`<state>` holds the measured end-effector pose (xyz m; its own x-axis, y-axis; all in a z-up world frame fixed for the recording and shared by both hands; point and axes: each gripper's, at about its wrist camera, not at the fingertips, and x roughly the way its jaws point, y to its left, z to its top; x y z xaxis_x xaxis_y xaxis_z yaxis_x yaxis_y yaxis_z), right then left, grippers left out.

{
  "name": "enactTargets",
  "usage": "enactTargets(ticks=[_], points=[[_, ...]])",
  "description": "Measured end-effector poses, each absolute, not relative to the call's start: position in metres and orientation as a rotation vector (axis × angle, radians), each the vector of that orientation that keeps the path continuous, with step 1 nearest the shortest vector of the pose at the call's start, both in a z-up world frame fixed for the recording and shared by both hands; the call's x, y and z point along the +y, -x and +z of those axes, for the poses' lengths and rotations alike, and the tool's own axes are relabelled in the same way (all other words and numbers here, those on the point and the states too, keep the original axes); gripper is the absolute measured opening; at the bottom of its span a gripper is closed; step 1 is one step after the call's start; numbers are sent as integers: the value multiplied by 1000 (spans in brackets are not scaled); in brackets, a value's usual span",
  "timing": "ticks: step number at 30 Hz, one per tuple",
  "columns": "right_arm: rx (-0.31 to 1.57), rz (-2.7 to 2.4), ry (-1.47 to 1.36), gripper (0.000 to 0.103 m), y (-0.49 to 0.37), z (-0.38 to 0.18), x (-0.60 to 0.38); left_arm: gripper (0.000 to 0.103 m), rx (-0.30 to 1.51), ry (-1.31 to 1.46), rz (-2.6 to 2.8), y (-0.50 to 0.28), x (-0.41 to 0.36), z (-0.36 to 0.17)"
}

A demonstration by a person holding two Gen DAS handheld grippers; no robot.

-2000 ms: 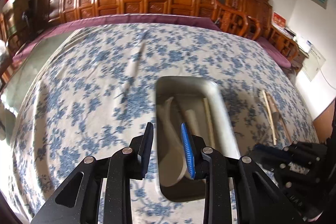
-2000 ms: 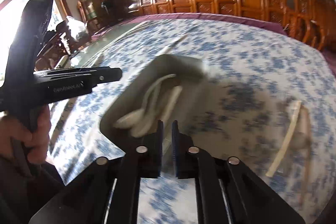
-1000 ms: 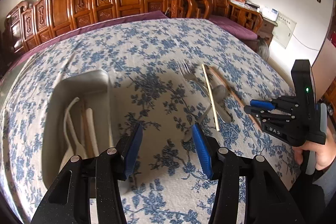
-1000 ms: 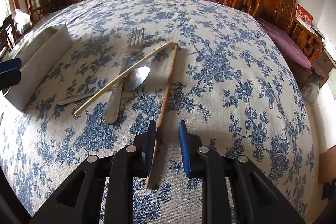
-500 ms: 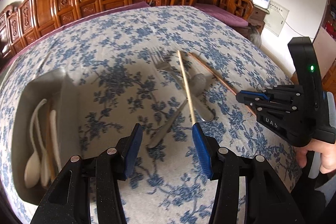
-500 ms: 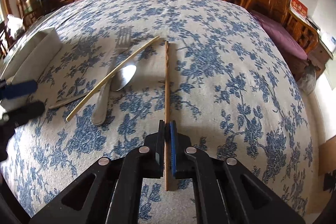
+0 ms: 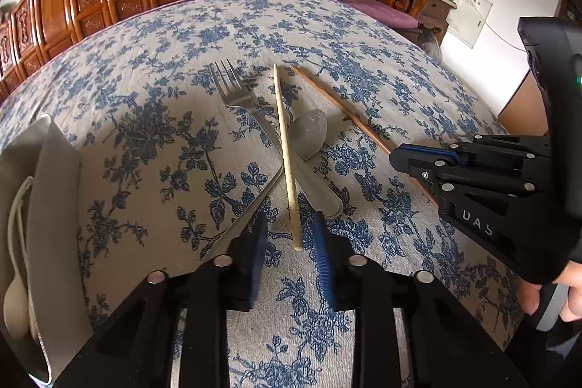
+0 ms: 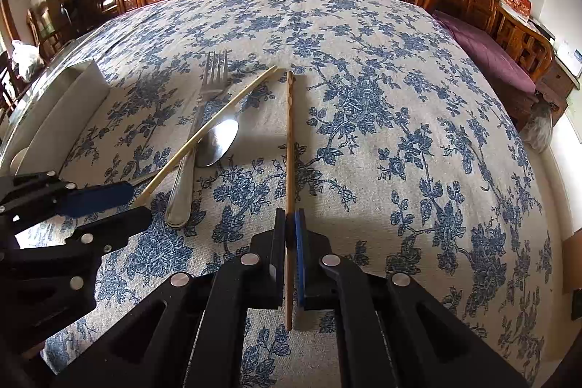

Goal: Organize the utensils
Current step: 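Grasp a wooden chopstick with the left tool while the right tool grasps another chopstick, then lower the chopstick into the tray with the left tool while the right tool carries its chopstick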

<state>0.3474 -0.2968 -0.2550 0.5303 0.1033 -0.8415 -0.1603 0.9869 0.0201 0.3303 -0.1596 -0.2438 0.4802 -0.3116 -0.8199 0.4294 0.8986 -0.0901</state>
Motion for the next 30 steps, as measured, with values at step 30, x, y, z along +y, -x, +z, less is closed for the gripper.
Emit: enactTargets(ticks=[30], points=[[975, 130, 130, 6, -332, -254, -283, 4, 831, -153, -368, -274, -86, -167]])
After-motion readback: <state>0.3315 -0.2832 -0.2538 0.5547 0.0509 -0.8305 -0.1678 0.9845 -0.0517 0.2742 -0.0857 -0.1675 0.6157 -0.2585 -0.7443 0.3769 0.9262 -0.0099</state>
